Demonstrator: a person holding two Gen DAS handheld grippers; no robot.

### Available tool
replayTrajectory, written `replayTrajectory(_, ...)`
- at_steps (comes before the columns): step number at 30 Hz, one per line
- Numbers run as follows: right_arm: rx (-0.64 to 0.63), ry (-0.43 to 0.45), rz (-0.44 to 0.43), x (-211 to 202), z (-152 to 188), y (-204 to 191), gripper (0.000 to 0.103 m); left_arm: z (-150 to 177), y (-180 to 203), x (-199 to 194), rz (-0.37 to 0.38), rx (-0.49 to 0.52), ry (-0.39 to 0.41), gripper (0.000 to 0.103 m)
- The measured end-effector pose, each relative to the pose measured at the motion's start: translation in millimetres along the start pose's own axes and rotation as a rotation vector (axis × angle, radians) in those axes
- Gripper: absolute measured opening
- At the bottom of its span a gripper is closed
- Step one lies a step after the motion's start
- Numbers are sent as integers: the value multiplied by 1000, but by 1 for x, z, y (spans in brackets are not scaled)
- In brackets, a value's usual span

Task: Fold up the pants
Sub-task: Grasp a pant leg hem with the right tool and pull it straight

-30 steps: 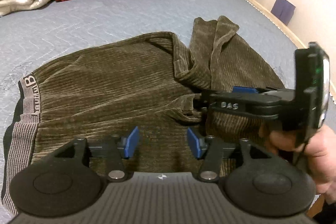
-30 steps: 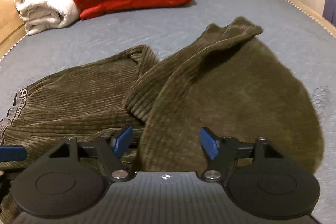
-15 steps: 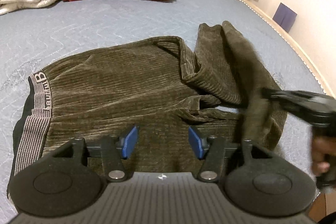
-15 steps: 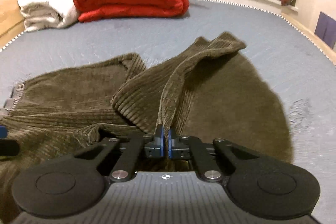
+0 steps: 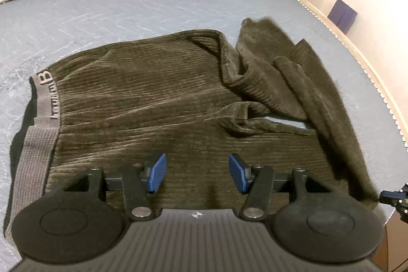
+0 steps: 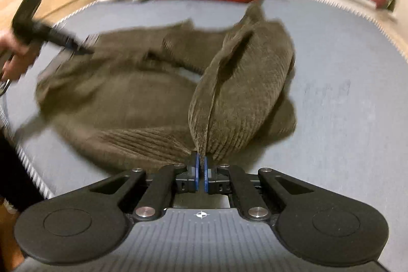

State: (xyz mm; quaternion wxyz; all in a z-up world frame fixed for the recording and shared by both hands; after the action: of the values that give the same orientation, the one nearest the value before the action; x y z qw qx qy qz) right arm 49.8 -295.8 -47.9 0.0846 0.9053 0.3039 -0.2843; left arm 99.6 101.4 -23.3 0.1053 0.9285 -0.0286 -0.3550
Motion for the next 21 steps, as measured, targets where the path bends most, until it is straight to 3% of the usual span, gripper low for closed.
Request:
replayTrajectory(4, 17, 86, 12, -8, -24, 0, 5, 4, 13, 8, -14, 45, -1, 62)
replayTrajectory(6, 85, 158, 16, -7, -43, 7, 13, 7, 16, 15, -25, 59, -12, 62)
replayTrajectory(8, 164, 209, 37, 2, -59, 17, 30, 9, 15, 20, -39, 67, -20, 62)
replayTrajectory(11, 223, 246, 66, 27, -77, 24, 33, 10, 12, 25, -54, 66, -27, 62)
replayTrajectory(16, 312, 209, 123, 93, -93, 34, 34, 10, 7, 23, -63, 66, -26, 62)
replayTrajectory(19, 289, 176, 174, 129, -96, 32, 46, 8, 1, 18, -69, 60, -24, 62)
replayTrajectory(21, 276, 140, 190, 149, -96, 31, 46, 6, -3, 14, -75, 50, -18, 62)
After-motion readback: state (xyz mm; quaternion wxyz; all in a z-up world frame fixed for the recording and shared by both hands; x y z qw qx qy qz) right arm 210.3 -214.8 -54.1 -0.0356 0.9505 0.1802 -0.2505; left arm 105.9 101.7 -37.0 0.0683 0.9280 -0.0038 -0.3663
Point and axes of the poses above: each gripper's, at about its wrist camera, not at the fingertips, and x roughly the way its jaws point, y to its right, z to its underside, the point moved 4 cm from there along x, roughly the way its jaws point, and after that the axes turned 12 degrees about y, right-handed, at the moved point
